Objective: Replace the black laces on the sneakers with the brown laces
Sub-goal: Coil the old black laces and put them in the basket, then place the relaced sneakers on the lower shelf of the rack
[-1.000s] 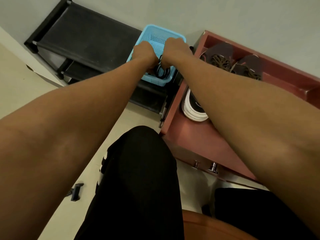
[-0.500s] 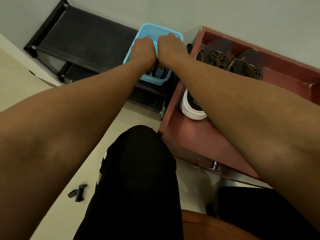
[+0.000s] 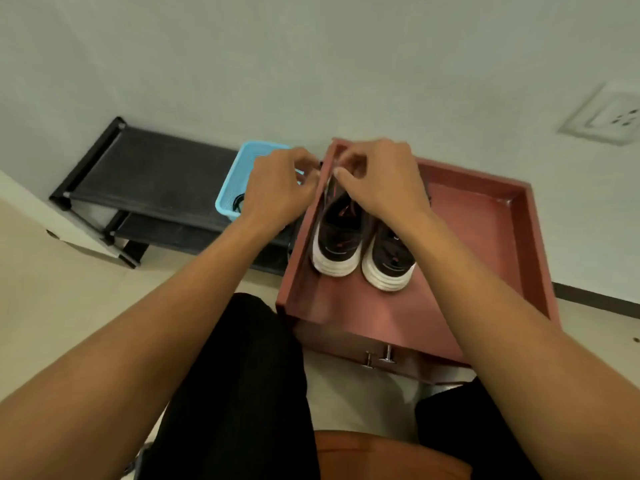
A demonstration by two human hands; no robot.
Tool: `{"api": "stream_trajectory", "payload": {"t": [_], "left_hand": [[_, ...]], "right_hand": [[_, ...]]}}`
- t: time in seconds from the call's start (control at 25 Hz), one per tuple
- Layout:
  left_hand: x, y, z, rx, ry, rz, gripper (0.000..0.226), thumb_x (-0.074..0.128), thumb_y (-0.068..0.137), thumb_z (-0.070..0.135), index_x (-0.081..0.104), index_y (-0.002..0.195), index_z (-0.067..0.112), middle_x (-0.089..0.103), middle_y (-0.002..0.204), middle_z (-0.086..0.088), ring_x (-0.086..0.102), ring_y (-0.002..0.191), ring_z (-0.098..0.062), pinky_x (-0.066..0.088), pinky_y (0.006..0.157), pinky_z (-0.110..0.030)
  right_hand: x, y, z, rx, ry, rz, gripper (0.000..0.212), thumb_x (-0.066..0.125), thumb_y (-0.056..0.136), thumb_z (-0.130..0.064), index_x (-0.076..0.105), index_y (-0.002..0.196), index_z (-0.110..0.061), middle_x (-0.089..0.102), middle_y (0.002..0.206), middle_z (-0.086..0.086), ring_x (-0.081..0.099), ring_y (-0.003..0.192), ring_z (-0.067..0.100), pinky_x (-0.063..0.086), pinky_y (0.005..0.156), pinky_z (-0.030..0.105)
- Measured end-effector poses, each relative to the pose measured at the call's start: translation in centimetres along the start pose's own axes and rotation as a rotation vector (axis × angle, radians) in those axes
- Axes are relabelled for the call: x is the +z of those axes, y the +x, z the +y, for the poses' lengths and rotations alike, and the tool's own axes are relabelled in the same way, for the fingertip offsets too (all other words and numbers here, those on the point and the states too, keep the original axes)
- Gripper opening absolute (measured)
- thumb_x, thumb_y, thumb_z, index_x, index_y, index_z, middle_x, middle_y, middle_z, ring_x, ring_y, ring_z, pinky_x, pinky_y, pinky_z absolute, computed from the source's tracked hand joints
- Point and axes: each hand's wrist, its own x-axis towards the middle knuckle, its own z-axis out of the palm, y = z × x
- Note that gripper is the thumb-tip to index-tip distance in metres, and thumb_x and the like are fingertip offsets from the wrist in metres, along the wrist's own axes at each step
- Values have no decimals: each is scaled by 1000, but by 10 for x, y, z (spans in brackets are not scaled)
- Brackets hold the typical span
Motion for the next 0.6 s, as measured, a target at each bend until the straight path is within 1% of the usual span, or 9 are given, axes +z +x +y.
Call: {"api": "stream_trajectory", "payload": {"t": [0.08,0.2,0.28,0.36,0.52,0.6], "left_hand": [[6,-15,34,90,-23,-21,23,69,89,31,77,109,24,77,95,12,72,86,-4,60,86,-31],[18,-36,71,177,-19,-26,23,73,90,28,76,112,23,72,92,16,67,87,-2,55,86,-23],[25,-49,84,223,17,-44,25,75,90,27,75,115,22,73,100,13,66,90,-4,54,87,-23],[29,-55,88,240,61,-71,28,76,90,28,73,118,23,74,109,9,68,95,-8,55,89,-27],[29,-54,81,212,143,-111,36,78,89,29,72,123,19,73,116,3,69,103,-13,53,91,-25],[31,-54,75,220,234,-173,44,80,87,31,69,127,17,71,119,0,67,108,-18,53,95,-31]], "right_hand": [[-37,-30,19,86,20,61,18,70,85,-40,80,95,-28,73,79,-14,70,77,10,59,75,33],[-76,-63,39,167,50,105,15,74,88,-36,80,100,-29,76,89,-16,69,82,4,60,80,32],[-89,-77,49,204,60,111,16,76,89,-34,81,104,-29,77,94,-15,70,86,4,59,82,32],[-93,-84,53,220,69,101,18,78,89,-34,80,106,-28,77,96,-14,70,88,6,59,83,32],[-87,-84,53,205,61,41,20,77,90,-34,79,109,-29,77,99,-13,70,92,7,59,86,32],[-81,-84,55,192,27,-22,23,77,90,-37,78,111,-29,78,103,-11,71,96,10,60,87,34]]}}
